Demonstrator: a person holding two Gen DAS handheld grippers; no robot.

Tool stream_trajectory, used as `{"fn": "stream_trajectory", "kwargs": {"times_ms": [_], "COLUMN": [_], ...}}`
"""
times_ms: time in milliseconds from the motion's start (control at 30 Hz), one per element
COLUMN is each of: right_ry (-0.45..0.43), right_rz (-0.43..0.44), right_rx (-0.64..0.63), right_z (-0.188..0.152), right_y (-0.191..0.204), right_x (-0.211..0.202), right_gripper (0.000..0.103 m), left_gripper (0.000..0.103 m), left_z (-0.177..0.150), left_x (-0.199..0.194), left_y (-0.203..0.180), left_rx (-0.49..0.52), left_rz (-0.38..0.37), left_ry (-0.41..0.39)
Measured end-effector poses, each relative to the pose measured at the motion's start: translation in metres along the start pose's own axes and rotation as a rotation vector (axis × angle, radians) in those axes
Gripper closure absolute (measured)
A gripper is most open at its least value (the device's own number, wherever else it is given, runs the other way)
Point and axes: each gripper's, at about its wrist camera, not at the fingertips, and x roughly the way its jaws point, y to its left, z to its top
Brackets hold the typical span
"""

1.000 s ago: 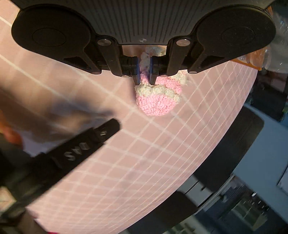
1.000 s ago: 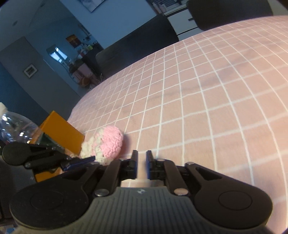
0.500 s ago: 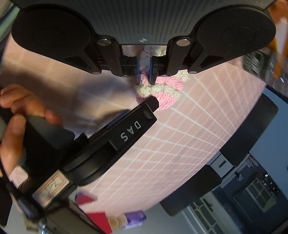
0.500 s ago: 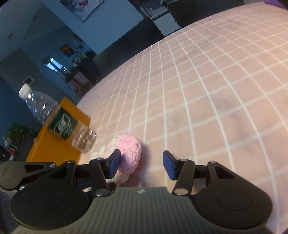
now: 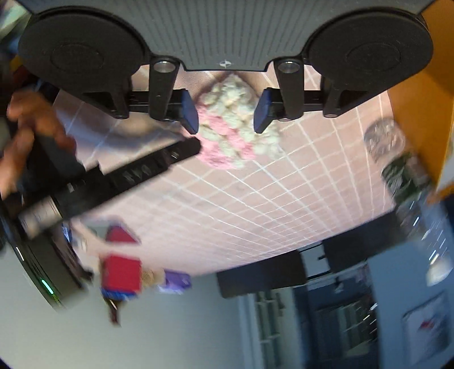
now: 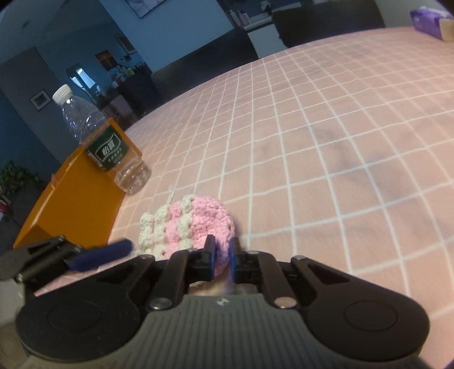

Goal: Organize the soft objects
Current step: 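Grasp the knitted pad edge with the right gripper, then with the left gripper, then carry the knitted pad into the orange box and open the grippers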

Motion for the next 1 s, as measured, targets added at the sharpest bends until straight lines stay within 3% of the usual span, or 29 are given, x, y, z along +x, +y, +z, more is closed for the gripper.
{"fn": "stream_trajectory", "kwargs": {"times_ms": [100,167,233,300,433,500,733,1000], "right_ry": [-0.036,-0.049,-0.053,-0.054,-0.059,-0.058,-0.072,-0.139], "right_rz": [-0.029,-0.026,-0.027,-0.028,-0.04,-0.033,-0.067,-0.008], "right_rx": [-0.018,-0.022,-0.011,-0.002,-0.01,-0.018,-0.087,-0.15], "right_z": [-0.004,-0.006,-0.008,-0.009,-0.011,-0.012,-0.013,0.001], "right_y": [0.003,0.004,0.005,0.005,0.008,0.009,0.026,0.063], "right_x": [-0.004,-0.005,-0.003,0.0,0.004,0.005,0.001,-0.023], "right_gripper": [0.076,0.062,0.061,0.061,0.065,0.077,0.096,0.097], "left_gripper": [0.049,0.049,0.049,0.049,0.054,0.058,0.077,0.079], "left_z": [-0.004,-0.01,-0.018,-0.022,-0.025,-0.025,-0.026,-0.016], "left_x": [0.01,0.02,0.025,0.031,0.038,0.038,0.03,-0.016], "left_y": [0.023,0.041,0.052,0.056,0.052,0.051,0.05,0.059], "left_rx": [-0.199,-0.349,-0.474,-0.537,-0.55,-0.544,-0.497,-0.461], "left_rz": [0.0,-0.032,-0.078,-0.103,-0.097,-0.097,-0.061,-0.016], "left_ry": [0.026,0.039,0.047,0.049,0.035,0.031,0.005,-0.119]}}
